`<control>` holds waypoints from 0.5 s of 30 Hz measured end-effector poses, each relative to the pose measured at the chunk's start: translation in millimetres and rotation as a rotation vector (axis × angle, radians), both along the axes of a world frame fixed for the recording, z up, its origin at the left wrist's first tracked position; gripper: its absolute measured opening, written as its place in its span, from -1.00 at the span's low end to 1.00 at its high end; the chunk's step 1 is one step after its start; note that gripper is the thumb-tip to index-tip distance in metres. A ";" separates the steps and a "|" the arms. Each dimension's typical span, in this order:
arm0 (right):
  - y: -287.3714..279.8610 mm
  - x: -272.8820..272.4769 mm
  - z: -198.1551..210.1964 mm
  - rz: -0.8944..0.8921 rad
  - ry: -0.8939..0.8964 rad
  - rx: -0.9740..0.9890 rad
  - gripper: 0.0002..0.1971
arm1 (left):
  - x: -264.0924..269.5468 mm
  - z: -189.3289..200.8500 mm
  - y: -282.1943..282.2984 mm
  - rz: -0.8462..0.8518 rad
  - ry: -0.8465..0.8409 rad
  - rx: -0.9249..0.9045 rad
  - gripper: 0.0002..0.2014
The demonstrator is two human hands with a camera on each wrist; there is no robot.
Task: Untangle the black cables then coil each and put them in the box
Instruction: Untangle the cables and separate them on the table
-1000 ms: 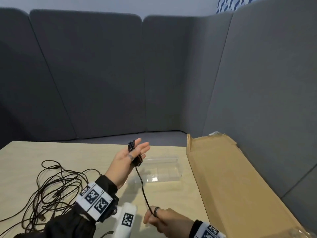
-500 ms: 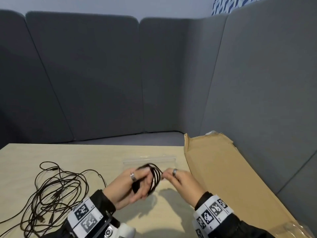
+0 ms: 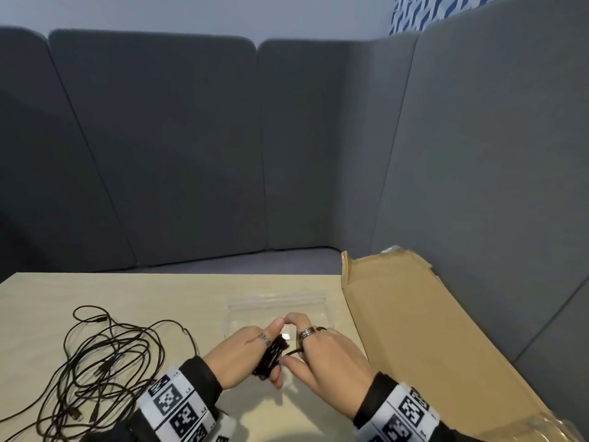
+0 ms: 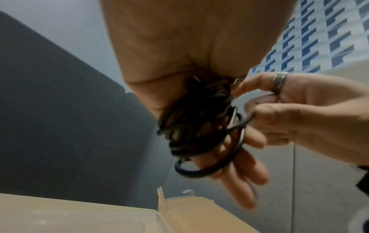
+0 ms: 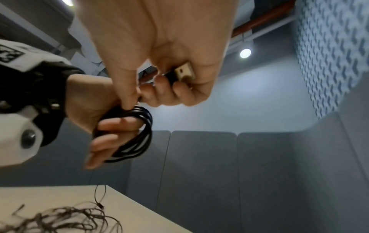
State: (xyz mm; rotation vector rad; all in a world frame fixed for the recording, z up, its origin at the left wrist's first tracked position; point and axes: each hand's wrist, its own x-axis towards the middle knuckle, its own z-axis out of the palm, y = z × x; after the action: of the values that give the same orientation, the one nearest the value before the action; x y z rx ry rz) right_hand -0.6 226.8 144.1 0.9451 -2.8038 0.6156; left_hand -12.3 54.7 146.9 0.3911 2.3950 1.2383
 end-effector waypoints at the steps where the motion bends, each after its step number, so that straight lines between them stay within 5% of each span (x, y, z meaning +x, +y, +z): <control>1: 1.6 -4.1 -0.2 0.048 -0.128 -0.039 -0.45 | 2.0 2.4 1.1 -0.031 -0.020 -0.006 -0.15; 3: 5.3 -10.2 -1.9 0.128 -0.307 -0.113 -0.45 | 3.2 6.4 -0.4 -0.059 -0.019 0.015 -0.17; 7: 8.0 -11.7 -6.4 0.176 -0.349 -0.240 -0.74 | 4.3 11.3 4.5 0.024 0.068 0.131 -0.32; 11: 4.5 -9.8 -12.9 0.112 -0.241 -0.180 -0.71 | -5.2 3.8 2.9 0.452 0.483 0.214 -0.59; 15: 7.3 -8.8 -17.8 0.020 -0.298 -0.507 -0.88 | -18.3 1.3 -7.9 0.615 0.067 0.666 -0.84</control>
State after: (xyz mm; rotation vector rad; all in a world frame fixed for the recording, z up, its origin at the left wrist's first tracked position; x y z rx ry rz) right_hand -9.4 234.1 126.3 0.8275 -2.6471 1.4869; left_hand -30.6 46.8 148.3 -0.1539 2.1562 2.3317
